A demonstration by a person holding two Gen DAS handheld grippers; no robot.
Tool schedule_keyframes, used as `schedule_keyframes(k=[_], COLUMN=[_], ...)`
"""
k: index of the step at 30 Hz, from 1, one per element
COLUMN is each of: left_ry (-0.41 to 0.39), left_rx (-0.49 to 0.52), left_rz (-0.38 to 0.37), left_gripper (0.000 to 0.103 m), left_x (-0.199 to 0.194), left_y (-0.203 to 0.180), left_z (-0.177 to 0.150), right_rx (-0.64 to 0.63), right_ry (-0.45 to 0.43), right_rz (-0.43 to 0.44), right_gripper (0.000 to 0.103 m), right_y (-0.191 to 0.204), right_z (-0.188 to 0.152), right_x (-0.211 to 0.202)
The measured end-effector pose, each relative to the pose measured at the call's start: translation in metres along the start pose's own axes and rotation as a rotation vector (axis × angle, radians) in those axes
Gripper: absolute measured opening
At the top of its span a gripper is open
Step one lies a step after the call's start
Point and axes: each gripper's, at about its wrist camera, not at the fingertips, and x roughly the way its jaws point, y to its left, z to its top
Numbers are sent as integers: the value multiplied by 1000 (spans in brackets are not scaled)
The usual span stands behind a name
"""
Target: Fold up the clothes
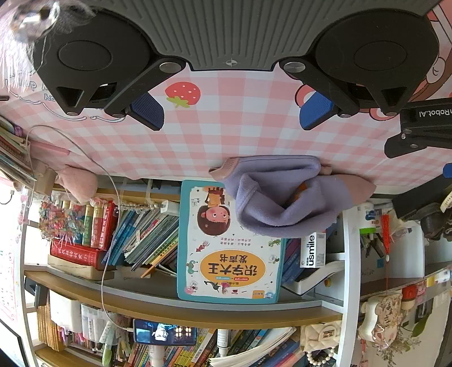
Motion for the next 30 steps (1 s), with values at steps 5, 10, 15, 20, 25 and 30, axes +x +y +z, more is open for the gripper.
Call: schedule_keyframes(k=[5,10,15,20,25,30], left_ry=[-11,-19,-15,-24,-30,-33], left_rx=[-7,-30,-45,-30,-20,-8], left_rz=[-14,-29,-39,-37,-2,16], left_gripper=[103,103,103,103,103,103], left_x=[-1,-3,-2,-4,-5,-6], left_y=[1,5,7,3,1,-1], left_z=[-1,-1,-2,-2,-1,-1], right_rx=[3,-12,-9,3,21,46], right_ry=[-29,-34,-11,-14,-27,-30], right_rz=[-19,-22,-10,-17,-32,-19], right_gripper=[103,103,103,103,103,103], right_y=[0,2,1,0,-2,-7], right_z=[-1,0,1,0,-1,-1], right_x=[-5,-5,-1,-2,-4,-5])
